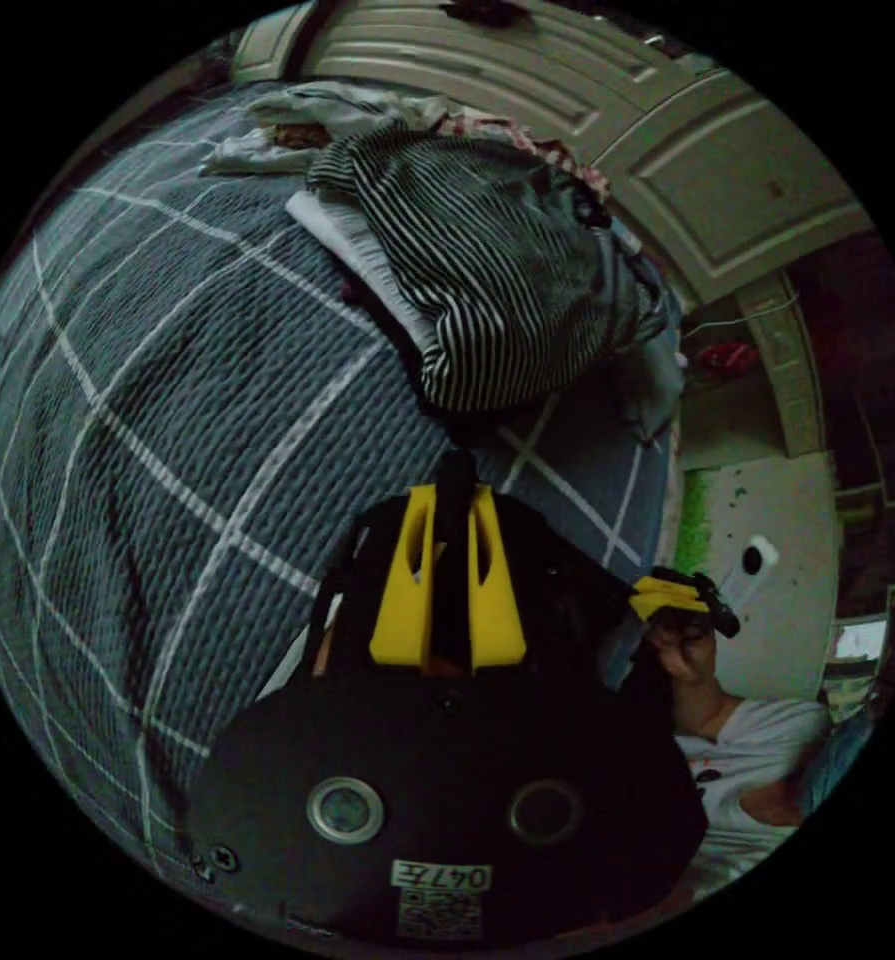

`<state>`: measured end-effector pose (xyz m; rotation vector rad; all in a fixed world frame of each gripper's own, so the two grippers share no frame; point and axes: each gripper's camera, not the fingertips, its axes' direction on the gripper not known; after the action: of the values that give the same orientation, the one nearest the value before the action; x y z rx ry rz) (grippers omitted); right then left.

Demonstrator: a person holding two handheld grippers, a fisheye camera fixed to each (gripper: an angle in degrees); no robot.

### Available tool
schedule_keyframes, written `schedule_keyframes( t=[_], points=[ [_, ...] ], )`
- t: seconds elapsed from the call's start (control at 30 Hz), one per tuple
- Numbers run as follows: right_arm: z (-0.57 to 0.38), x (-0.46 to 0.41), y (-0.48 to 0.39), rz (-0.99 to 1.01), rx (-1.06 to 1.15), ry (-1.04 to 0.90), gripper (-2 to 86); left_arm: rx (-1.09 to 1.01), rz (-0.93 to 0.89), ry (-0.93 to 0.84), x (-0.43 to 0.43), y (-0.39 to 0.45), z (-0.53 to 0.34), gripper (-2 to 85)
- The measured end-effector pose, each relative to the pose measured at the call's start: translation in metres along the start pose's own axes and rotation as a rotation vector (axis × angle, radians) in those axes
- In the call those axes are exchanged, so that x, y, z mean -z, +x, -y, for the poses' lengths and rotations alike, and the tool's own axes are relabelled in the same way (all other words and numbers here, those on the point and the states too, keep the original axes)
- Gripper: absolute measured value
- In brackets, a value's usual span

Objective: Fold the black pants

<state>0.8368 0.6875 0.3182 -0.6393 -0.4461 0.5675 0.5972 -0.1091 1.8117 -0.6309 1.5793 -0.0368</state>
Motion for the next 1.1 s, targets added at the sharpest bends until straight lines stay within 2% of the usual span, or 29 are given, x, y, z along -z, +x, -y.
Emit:
schedule_keyframes(
  t=[0.3,0.37,0.57,0.83,0.97,1.1],
  points=[
    [-0.02,-0.05,-0.137,-0.076,0.365,0.117,-0.1,-0.06,-0.083,0.182,0.119,-0.069,-0.091,4.6],
    [-0.029,-0.074,-0.184,-0.039,0.478,0.124,-0.1,-0.054,-0.143,0.229,0.151,-0.093,-0.121,4.6],
    [-0.057,-0.154,-0.299,0.15,0.632,0.067,-0.1,-0.047,-0.247,0.33,0.254,-0.173,-0.253,5.0],
    [-0.106,-0.299,-0.425,0.259,0.662,-0.099,0.0,0.077,-0.094,0.322,0.356,-0.273,-0.428,6.6],
    [-0.134,-0.375,-0.475,0.243,0.695,-0.193,0.3,0.201,0.002,0.31,0.394,-0.317,-0.516,4.3],
    [-0.157,-0.433,-0.509,0.229,0.786,-0.293,3.3,0.373,0.129,0.396,0.446,-0.345,-0.604,3.8]
  ],
)
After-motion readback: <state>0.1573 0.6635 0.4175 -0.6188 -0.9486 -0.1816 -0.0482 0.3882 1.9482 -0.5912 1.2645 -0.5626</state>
